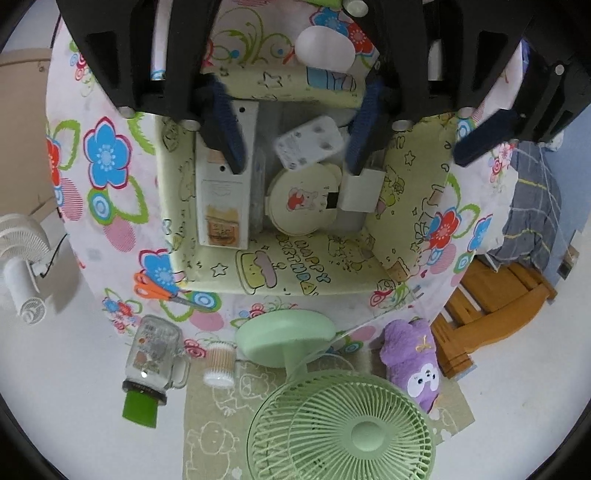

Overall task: Organize rigid objects
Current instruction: 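Open the left tool to drop the black item while the right releases the wall charger, then withdraw both tools from the basket toward the green case and white item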

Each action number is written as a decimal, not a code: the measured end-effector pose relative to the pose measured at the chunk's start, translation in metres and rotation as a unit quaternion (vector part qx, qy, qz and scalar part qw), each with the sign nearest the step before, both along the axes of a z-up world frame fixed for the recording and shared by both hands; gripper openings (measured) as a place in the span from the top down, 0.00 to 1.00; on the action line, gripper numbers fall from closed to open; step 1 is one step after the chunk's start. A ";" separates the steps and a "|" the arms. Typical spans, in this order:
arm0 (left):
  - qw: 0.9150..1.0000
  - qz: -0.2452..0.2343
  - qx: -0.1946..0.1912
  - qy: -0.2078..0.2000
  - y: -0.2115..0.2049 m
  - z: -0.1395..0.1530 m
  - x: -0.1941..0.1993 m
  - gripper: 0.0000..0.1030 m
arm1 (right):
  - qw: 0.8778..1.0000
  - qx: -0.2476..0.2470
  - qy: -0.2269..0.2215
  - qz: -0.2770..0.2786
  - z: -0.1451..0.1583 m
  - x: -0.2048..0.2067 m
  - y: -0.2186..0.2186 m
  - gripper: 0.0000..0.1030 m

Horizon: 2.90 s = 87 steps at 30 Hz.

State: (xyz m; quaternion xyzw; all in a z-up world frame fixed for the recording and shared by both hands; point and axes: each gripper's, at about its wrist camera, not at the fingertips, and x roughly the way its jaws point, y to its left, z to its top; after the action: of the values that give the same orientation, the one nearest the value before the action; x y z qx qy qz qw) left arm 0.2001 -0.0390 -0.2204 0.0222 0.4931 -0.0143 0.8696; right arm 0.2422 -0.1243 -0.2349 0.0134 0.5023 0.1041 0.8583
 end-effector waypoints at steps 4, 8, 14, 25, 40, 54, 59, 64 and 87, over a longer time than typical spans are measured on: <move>1.000 -0.004 0.004 -0.011 -0.001 0.008 -0.008 0.16 | 1.000 0.006 -0.009 -0.014 0.009 -0.011 -0.004 0.17; 1.000 -0.011 0.007 -0.013 -0.002 0.013 -0.016 0.14 | 1.000 -0.001 -0.011 -0.024 0.014 -0.019 -0.007 0.15; 1.000 -0.017 0.005 -0.020 -0.006 0.020 -0.030 0.11 | 0.999 -0.015 -0.019 -0.035 0.024 -0.034 -0.011 0.11; 0.999 -0.021 0.003 -0.040 -0.008 0.036 -0.055 0.11 | 0.998 -0.032 -0.038 -0.049 0.045 -0.062 -0.016 0.05; 0.998 -0.024 0.007 -0.050 -0.004 0.047 -0.084 0.11 | 0.996 -0.043 -0.047 -0.061 0.060 -0.094 -0.012 0.05; 0.999 -0.031 0.006 -0.043 -0.009 0.037 -0.104 0.11 | 0.996 -0.046 -0.041 -0.065 0.050 -0.118 -0.017 0.05; 0.999 -0.038 0.006 -0.034 -0.010 0.028 -0.108 0.11 | 0.996 -0.045 -0.031 -0.069 0.041 -0.124 -0.019 0.05; 0.999 -0.036 0.004 -0.025 -0.010 0.019 -0.112 0.11 | 0.996 -0.044 -0.029 -0.066 0.032 -0.127 -0.018 0.05; 0.999 -0.034 -0.010 0.000 -0.023 -0.037 -0.129 0.05 | 0.995 -0.054 -0.021 -0.084 -0.022 -0.150 -0.036 0.05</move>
State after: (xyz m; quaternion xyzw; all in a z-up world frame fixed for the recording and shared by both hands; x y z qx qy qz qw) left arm 0.0708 -0.0620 -0.2571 0.0306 0.4918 -0.0489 0.8688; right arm 0.0919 -0.1598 -0.2572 0.0067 0.4863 0.0049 0.8737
